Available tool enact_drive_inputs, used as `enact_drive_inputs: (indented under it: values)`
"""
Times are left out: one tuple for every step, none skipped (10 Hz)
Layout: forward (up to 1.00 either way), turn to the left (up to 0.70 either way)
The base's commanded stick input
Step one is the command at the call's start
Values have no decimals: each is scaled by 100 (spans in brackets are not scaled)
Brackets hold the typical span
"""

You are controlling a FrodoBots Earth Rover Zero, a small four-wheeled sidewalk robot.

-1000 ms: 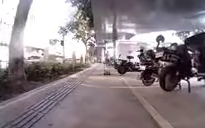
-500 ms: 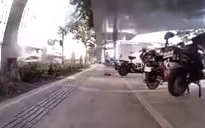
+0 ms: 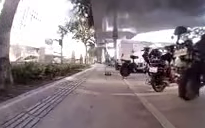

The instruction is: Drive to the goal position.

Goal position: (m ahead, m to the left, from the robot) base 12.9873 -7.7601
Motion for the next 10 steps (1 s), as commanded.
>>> enact_drive_inputs:
  values:
    - [45, 0]
    - [45, 0]
    - [45, -8]
    - [45, -24]
    - [45, -21]
    - [45, 0]
    - [45, 0]
    - [45, 0]
    - [45, 0]
    - [45, 0]
